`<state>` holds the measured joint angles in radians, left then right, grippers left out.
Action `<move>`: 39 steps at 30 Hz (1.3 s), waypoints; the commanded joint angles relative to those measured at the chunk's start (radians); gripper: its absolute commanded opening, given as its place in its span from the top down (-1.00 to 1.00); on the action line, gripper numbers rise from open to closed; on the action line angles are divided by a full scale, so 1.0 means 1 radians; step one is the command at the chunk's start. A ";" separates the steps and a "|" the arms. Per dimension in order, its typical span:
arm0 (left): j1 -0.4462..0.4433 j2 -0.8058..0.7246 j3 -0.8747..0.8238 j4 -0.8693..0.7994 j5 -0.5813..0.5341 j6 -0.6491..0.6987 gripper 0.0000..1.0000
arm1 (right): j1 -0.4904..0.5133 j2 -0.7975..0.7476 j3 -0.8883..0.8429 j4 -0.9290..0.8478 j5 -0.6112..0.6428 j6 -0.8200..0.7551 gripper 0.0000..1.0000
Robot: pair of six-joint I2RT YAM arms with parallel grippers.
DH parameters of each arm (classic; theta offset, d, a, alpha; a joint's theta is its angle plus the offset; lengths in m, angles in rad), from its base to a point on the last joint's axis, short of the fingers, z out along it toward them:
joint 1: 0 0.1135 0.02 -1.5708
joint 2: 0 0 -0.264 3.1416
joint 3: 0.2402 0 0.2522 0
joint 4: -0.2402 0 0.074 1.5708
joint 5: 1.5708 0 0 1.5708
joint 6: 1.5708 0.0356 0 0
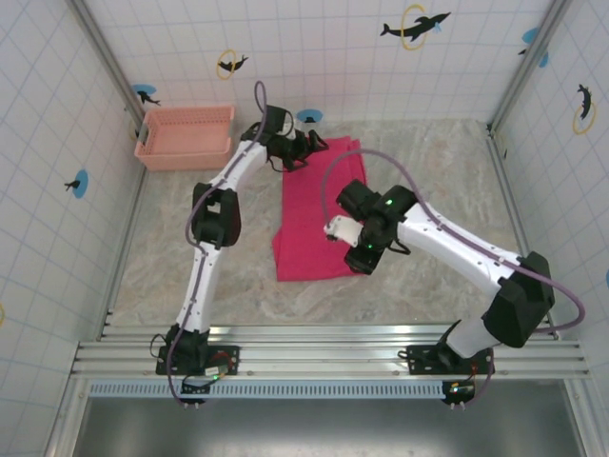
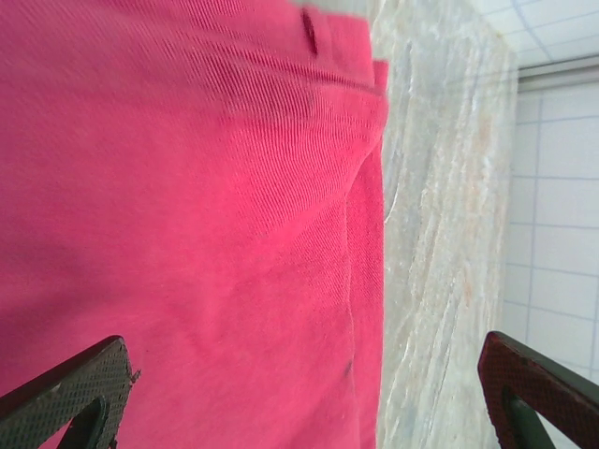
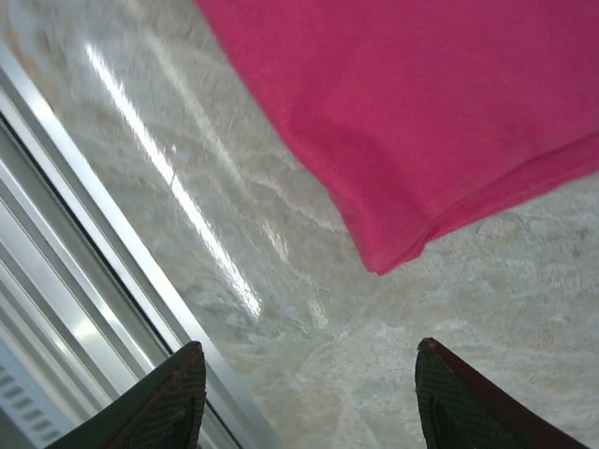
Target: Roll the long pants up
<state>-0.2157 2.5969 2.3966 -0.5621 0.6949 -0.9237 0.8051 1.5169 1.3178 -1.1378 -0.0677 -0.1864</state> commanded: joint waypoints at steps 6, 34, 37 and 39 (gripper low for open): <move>0.047 -0.445 -0.226 -0.197 -0.122 0.421 -0.95 | 0.134 0.162 -0.128 0.195 0.192 -0.234 -0.14; 0.044 -0.971 -1.022 -0.298 -0.445 0.716 -0.95 | 0.064 0.338 0.017 0.166 -0.015 -0.252 1.00; 0.042 -0.977 -1.022 -0.301 -0.442 0.729 -0.95 | 0.009 0.356 0.107 0.037 -0.181 -0.240 1.00; 0.037 -0.985 -1.022 -0.308 -0.441 0.743 -0.95 | -0.036 0.387 0.175 -0.047 -0.334 -0.229 1.00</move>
<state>-0.1749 1.6596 1.3602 -0.8337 0.2680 -0.2268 0.8158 1.8763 1.4067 -0.9974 -0.1276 -0.4301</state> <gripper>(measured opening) 0.975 0.068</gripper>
